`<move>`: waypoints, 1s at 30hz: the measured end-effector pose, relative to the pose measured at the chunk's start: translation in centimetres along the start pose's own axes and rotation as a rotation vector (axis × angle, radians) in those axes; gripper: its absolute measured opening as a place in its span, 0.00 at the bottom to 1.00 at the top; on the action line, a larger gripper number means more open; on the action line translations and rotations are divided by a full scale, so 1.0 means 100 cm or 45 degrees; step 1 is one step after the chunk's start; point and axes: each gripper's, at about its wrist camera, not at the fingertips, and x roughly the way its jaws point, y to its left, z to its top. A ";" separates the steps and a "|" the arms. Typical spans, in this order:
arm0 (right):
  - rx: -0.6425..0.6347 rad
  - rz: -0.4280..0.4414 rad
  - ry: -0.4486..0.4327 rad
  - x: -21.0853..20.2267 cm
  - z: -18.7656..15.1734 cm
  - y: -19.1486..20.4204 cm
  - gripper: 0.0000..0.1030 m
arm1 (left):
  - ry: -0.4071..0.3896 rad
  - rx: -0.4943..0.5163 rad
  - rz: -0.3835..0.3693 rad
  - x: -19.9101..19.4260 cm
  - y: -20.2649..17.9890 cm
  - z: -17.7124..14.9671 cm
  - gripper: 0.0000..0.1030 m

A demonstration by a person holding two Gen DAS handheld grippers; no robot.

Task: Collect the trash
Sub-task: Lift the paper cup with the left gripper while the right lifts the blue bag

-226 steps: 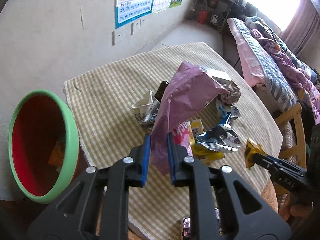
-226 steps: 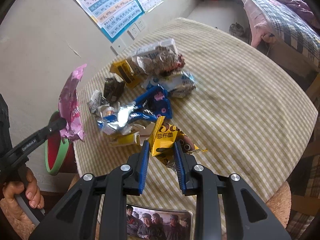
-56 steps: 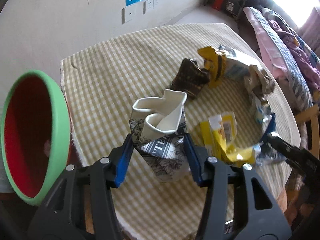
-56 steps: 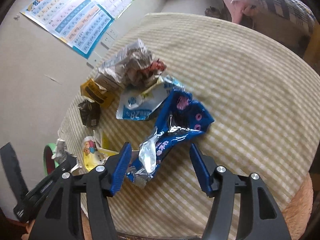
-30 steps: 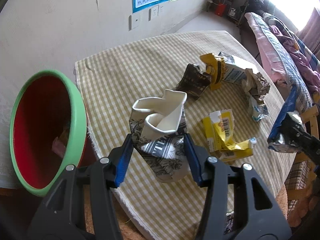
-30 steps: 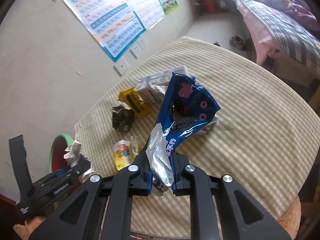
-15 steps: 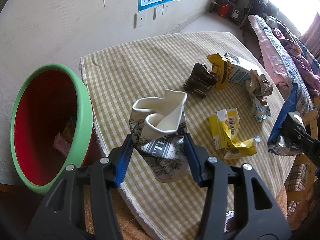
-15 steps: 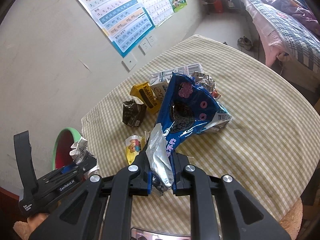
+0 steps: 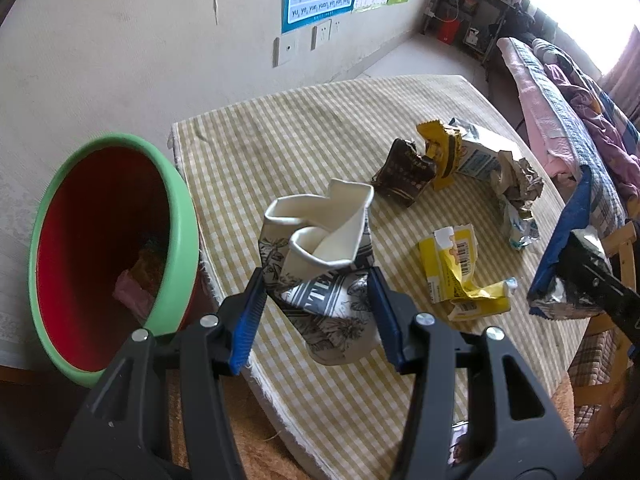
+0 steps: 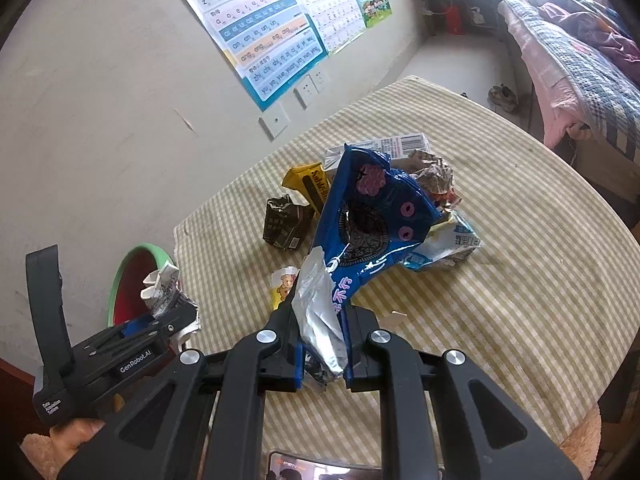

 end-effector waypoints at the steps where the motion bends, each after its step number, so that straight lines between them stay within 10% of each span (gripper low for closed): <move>1: -0.002 0.002 0.005 0.001 0.000 0.001 0.13 | -0.004 0.001 0.003 -0.001 0.001 0.000 0.48; 30: -0.115 0.122 0.078 0.013 -0.006 0.030 0.13 | -0.006 -0.086 -0.007 0.000 0.025 -0.002 0.48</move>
